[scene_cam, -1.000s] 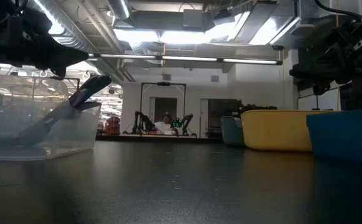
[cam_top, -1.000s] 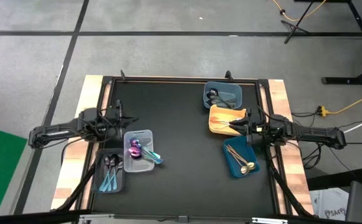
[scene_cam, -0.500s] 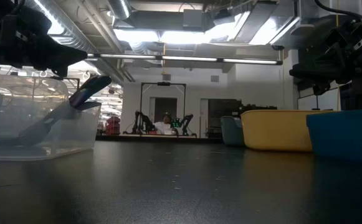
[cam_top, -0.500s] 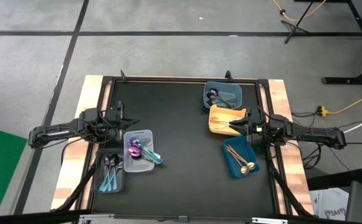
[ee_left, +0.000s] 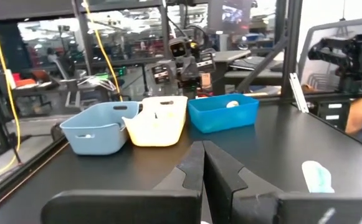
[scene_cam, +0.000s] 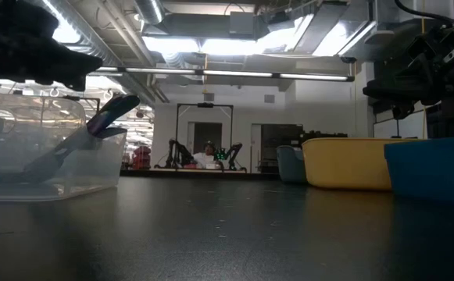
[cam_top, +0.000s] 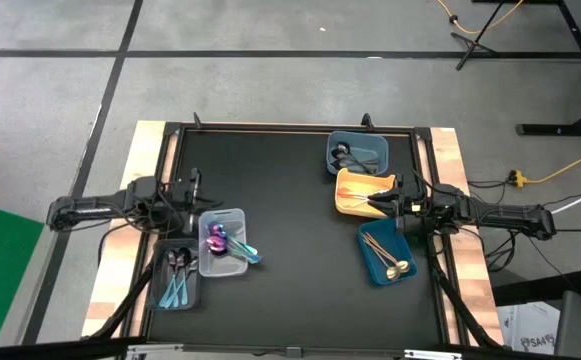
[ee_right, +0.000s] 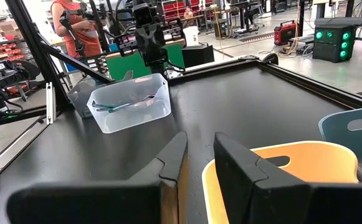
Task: Sort silverware by color (type)
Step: Return to Home Position
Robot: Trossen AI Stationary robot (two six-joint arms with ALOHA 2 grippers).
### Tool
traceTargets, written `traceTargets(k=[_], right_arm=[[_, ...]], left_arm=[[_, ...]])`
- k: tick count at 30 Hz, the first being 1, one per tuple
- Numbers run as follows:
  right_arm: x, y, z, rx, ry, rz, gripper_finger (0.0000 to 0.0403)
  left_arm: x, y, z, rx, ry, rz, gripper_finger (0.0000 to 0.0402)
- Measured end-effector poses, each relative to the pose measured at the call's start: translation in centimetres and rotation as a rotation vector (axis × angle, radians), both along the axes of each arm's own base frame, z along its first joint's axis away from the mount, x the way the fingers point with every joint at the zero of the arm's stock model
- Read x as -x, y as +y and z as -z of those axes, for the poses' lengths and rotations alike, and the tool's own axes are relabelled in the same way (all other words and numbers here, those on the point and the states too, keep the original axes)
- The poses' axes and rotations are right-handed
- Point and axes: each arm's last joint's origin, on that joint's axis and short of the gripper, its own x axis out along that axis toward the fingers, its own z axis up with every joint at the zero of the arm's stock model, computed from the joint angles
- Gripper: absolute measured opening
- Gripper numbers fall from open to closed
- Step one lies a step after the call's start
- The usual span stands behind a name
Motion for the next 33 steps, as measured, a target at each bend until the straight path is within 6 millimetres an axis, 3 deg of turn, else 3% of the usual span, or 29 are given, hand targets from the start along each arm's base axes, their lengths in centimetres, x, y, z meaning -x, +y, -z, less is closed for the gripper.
traceTargets(k=[33], right_arm=[[0.00,0.00,0.00,0.002,0.000,0.000,0.0072]], left_arm=[[-0.02,0.10,0.10,0.050,0.005,-0.087,0.0000]])
